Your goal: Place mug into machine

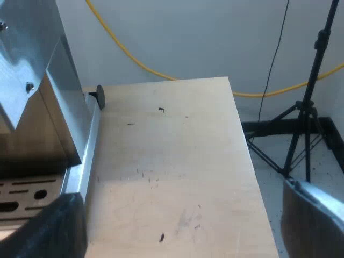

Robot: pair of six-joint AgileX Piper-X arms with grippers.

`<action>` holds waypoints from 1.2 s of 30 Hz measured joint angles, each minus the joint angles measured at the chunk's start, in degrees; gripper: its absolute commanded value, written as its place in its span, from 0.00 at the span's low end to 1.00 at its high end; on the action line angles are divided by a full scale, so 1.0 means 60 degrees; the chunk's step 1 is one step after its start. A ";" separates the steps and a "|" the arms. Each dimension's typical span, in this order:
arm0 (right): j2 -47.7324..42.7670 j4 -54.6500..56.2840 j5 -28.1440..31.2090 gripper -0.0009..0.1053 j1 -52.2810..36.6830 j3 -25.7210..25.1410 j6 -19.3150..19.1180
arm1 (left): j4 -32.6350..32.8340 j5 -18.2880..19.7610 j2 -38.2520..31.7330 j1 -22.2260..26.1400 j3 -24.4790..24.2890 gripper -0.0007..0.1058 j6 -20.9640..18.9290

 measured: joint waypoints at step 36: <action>-0.3825 0.3632 -0.1217 0.94 0.0000 0.0189 -0.0025 | 0.5106 -0.0290 -0.3152 0.0033 0.0172 0.82 0.0068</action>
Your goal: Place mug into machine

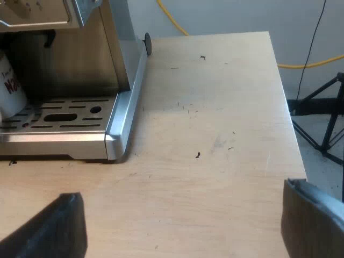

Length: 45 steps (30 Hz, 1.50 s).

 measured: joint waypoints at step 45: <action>0.0017 -0.2631 -0.0021 0.94 0.0000 0.3080 0.0069 | -0.3936 -0.1197 0.0017 0.0000 0.3946 0.82 0.0008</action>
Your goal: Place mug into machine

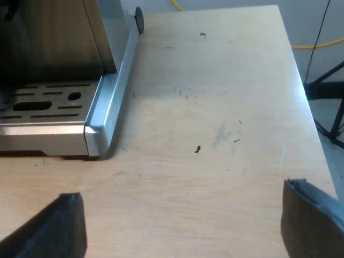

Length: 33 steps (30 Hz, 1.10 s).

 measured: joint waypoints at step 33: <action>0.0000 -0.0158 0.0000 0.94 0.0000 0.0371 0.0094 | 0.0000 0.0000 0.0000 0.0000 0.0000 0.82 0.0000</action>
